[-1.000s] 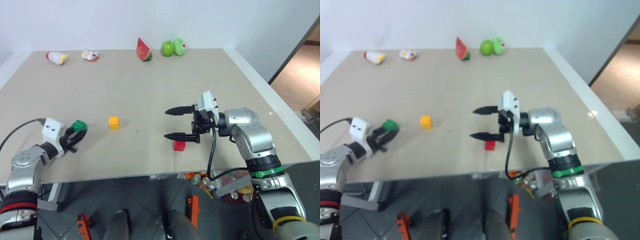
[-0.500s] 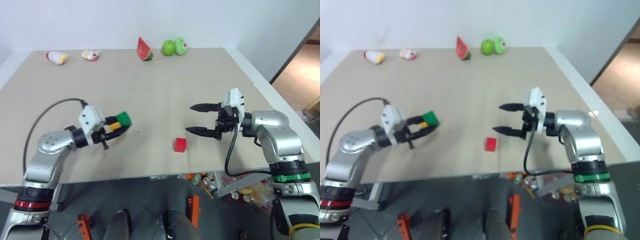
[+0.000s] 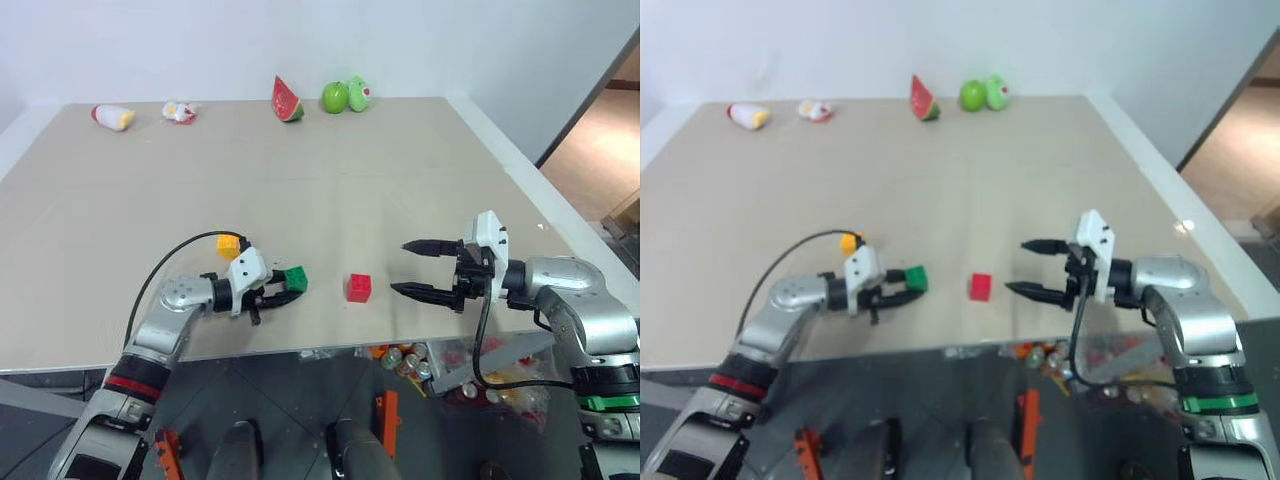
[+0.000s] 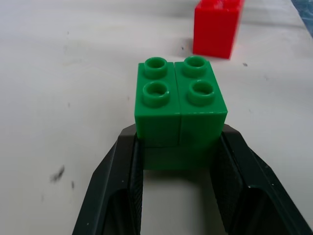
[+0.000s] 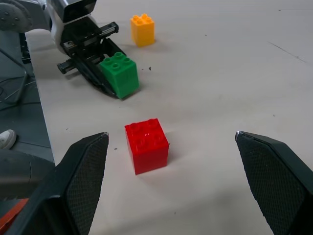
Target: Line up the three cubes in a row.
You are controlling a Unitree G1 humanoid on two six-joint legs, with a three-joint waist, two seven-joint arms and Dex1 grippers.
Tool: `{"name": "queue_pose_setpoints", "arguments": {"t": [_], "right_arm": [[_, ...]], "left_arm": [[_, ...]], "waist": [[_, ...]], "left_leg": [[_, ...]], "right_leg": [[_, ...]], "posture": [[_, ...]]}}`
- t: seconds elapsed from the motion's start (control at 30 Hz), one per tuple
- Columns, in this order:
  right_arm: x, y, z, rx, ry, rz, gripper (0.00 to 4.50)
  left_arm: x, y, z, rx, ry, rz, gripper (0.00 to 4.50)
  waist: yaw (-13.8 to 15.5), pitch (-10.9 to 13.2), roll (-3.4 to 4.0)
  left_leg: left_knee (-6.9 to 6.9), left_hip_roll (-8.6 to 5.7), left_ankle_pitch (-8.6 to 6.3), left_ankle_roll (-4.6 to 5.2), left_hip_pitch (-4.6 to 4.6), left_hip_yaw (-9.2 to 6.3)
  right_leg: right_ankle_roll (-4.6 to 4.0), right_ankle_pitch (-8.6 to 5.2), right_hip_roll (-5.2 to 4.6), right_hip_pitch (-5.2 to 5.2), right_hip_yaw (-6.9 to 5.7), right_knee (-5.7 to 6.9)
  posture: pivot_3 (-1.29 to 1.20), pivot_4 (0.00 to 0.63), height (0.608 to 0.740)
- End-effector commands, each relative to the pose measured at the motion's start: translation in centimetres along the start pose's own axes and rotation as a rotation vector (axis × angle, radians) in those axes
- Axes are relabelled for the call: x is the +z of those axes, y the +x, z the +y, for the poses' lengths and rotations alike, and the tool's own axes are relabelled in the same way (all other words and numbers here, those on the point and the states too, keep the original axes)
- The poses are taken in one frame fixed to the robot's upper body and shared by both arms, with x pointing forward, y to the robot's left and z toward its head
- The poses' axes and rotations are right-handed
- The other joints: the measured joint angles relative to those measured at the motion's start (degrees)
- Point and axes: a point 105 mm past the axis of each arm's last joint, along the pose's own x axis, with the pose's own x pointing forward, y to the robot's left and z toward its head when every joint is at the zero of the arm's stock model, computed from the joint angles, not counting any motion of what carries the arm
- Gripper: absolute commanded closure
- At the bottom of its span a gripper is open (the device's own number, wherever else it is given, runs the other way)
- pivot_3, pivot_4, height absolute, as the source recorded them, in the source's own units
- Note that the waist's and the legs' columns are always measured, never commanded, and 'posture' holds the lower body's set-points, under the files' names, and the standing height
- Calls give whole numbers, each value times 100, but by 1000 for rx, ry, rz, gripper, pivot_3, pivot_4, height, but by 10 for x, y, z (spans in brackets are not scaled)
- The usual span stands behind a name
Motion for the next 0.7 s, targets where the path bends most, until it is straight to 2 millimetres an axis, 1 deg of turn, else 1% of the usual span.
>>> {"name": "queue_pose_setpoints", "arguments": {"t": [0.03, 0.1, 0.3, 0.53, 0.7], "right_arm": [[12, -8, 1, -21, -38, -22, 185], [11, -8, 3, -22, -33, -20, 185], [10, -6, 6, -15, -26, -19, 185], [10, -5, 8, -9, -21, -23, 185], [10, -5, 8, -9, -21, -25, 185]], "left_arm": [[11, 11, -4, -55, 28, -40, 3193], [12, 16, -7, -91, 27, -47, 3193], [14, 19, -10, -149, 21, -50, 3193], [3, 11, -6, -175, 19, -9, 3193], [0, 7, -2, -179, 9, 0, 3193]], "waist": [[-1, 0, 0], [-3, 0, 1], [-19, -1, 1], [-24, -1, 1], [-27, -1, 1]], "left_leg": [[0, 1, 0, 0, 0, -1], [0, 1, 0, 1, 0, -2], [0, 0, 0, 1, 0, -4], [1, 0, 0, 1, 0, -4], [2, 0, 0, 1, 0, -4]], "right_leg": [[0, 0, 2, 0, 0, 0], [0, 0, 3, 0, 0, 0], [1, 1, 5, 0, 1, 0], [1, 1, 6, 0, 2, 0], [2, 2, 6, 1, 3, 0]], "posture": [[0, 150, 740], [0, 150, 740], [0, 150, 740], [0, 150, 740], [0, 150, 740]]}}
